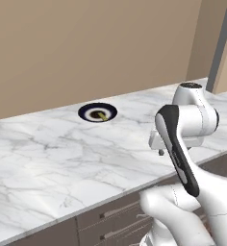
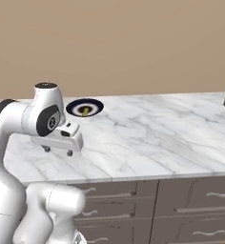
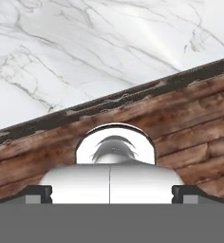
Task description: Retrieve the butter from the fridge and place it on a plate on the dining table. Then retrieve the butter knife by the fridge and place it near the plate.
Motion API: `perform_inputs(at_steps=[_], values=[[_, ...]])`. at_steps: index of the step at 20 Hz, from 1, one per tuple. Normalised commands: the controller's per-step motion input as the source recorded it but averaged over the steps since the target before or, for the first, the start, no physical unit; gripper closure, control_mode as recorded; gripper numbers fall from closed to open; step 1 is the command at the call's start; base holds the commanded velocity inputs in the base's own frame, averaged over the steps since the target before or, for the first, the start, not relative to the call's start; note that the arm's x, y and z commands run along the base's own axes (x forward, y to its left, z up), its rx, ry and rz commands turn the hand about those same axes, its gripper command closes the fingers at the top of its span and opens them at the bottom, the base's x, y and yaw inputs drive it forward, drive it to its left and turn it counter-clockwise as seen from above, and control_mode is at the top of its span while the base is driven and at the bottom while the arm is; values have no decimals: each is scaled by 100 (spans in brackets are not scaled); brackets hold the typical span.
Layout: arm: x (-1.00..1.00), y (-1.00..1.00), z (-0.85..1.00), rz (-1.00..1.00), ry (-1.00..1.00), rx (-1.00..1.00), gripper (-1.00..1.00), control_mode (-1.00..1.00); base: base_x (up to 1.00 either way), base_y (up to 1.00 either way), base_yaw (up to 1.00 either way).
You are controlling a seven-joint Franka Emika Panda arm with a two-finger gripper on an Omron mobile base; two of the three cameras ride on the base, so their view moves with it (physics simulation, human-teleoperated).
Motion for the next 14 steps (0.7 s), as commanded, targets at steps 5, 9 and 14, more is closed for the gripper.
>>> perform_inputs(at_steps=[5, 9, 14], values=[[0, 0, 0, 0, 0, 0, -100, 100, -72, 0, -8], [0, 0, 0, 0, 0, 0, -100, 100, -63, -24, -34], [0, 0, 0, 0, 0, 0, -100, 100, -19, -66, -65]])
